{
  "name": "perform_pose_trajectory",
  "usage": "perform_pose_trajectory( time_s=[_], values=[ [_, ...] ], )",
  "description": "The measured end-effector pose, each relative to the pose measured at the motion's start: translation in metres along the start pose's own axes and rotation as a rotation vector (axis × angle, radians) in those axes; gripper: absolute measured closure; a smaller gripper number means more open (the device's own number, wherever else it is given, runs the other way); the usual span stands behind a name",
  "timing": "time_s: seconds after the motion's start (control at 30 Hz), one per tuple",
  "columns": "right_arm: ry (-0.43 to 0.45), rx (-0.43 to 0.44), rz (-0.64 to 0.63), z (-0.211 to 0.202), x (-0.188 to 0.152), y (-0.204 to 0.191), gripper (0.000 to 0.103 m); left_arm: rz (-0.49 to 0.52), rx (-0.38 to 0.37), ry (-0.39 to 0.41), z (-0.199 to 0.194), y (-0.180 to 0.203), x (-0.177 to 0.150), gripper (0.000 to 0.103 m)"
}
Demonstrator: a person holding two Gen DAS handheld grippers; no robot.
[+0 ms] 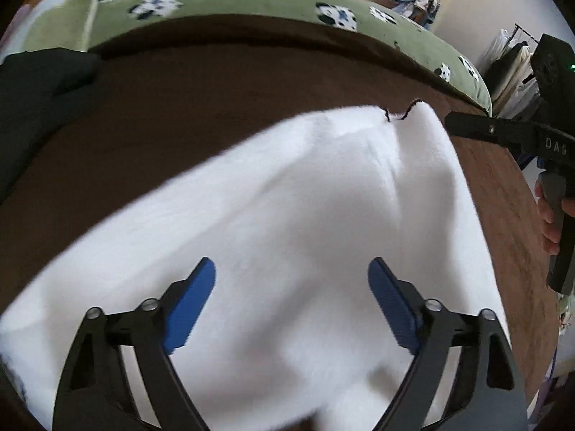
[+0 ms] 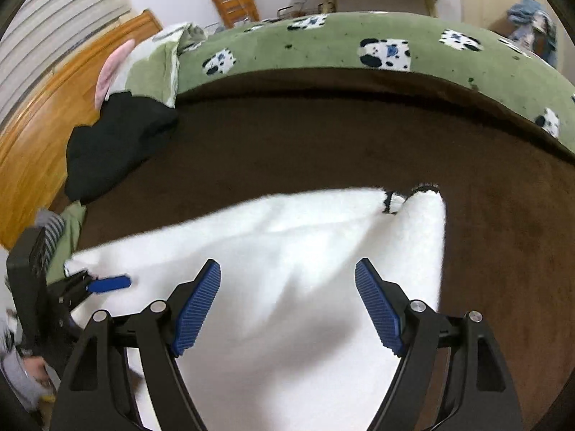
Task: Fold large clothes
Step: 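Close the left tool on the cardigan edge while the right tool grasps beside it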
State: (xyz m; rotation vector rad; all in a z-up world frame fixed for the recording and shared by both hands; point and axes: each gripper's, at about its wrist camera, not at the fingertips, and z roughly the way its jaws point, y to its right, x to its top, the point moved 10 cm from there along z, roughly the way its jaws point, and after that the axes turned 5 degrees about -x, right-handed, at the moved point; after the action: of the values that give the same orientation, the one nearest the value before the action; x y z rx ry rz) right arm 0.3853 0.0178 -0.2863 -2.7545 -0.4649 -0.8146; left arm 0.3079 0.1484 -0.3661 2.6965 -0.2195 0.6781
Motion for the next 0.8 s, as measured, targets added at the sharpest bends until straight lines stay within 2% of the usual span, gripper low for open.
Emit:
perform_pose_trajectory(
  time_s=[0.1,0.17,0.27,0.43,0.5,0.53,0.57,0.6,0.63,0.67,0.73,0.8],
  values=[
    [-0.002,0.024,-0.06,0.015,0.005,0.011,0.026,-0.028,-0.019,0.005,0.022,0.005,0.007,0.02],
    [-0.02,0.062,-0.099,0.027,0.008,0.014,0.026,-0.034,-0.024,0.012,0.028,0.004,0.006,0.024],
    [-0.044,0.118,-0.167,0.04,0.01,0.003,0.026,-0.019,-0.004,0.019,0.033,0.004,0.003,0.029],
    [-0.089,0.149,-0.258,0.071,0.0,-0.022,0.026,0.007,0.013,0.041,0.031,0.002,0.0,0.032],
    [-0.101,0.123,-0.269,0.083,-0.005,-0.025,0.032,0.006,0.015,0.046,0.03,0.0,-0.001,0.033],
    [-0.116,0.112,-0.263,0.091,-0.01,-0.026,0.046,0.001,0.014,0.05,0.029,-0.001,-0.002,0.036],
    [-0.129,0.111,-0.254,0.096,-0.013,-0.026,0.053,-0.005,0.013,0.053,0.029,-0.002,-0.002,0.039],
    [-0.129,0.112,-0.242,0.099,-0.016,-0.025,0.055,-0.012,0.011,0.059,0.029,-0.002,-0.002,0.041],
    [-0.108,0.11,-0.231,0.099,-0.017,-0.025,0.06,-0.017,0.009,0.065,0.028,-0.001,-0.002,0.047],
    [-0.095,0.11,-0.223,0.098,-0.017,-0.024,0.07,-0.026,0.008,0.076,0.027,-0.002,-0.001,0.053],
    [-0.079,0.12,-0.195,0.094,-0.018,-0.022,0.079,-0.044,-0.003,0.09,0.025,-0.002,0.0,0.06],
    [-0.075,0.119,-0.19,0.094,-0.019,-0.022,0.082,-0.06,-0.009,0.094,0.027,-0.002,-0.001,0.065]
  ],
)
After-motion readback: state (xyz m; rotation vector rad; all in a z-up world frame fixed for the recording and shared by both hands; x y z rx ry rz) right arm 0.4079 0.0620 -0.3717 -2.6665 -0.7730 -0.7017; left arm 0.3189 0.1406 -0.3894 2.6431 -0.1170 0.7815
